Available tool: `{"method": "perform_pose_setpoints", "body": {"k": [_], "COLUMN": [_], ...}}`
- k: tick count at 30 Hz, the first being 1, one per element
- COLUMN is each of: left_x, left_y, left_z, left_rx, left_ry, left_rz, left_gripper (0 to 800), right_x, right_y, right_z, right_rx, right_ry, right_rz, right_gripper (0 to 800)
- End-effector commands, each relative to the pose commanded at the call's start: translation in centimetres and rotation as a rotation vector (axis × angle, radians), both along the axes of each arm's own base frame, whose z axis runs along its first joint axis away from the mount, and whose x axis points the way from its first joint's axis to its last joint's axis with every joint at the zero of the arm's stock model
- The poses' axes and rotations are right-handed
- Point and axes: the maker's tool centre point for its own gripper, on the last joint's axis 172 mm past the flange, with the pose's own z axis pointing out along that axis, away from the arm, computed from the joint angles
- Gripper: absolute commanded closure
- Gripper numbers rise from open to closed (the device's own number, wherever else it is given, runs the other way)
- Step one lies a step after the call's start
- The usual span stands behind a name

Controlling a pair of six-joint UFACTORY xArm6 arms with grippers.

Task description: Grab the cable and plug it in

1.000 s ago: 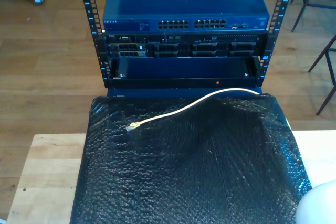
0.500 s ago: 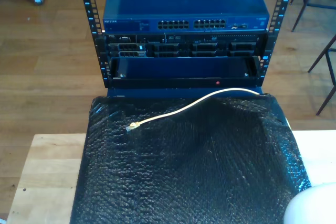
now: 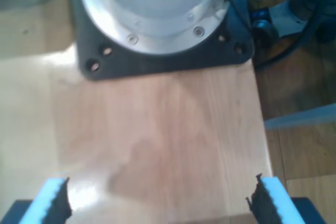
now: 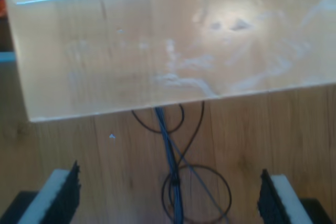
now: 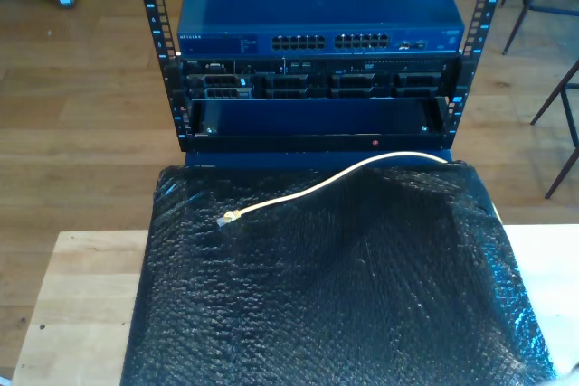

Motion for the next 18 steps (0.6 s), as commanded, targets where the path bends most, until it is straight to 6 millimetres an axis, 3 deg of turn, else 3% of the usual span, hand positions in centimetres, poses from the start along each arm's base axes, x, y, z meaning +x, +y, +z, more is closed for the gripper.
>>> {"method": "perform_pose_setpoints", "body": {"k": [10,18], "left_x": [2.4,3.8], "left_y": [-0.4,-1.4], "left_z": [1.1,1.4], "left_rx": [0.001,-0.015], "left_ry": [0.041,0.065], "left_rz": [0.004,0.027], "left_gripper": [0,0], "right_x": [7.4,12.8], "right_y": [-0.4,1.9], "right_z": [5.9,11.9], "right_rx": [0.061,0.179], "right_ry": [0.007,-0.088], "right_rz": [-0.089,-0.15], "right_gripper": [3,7]}}
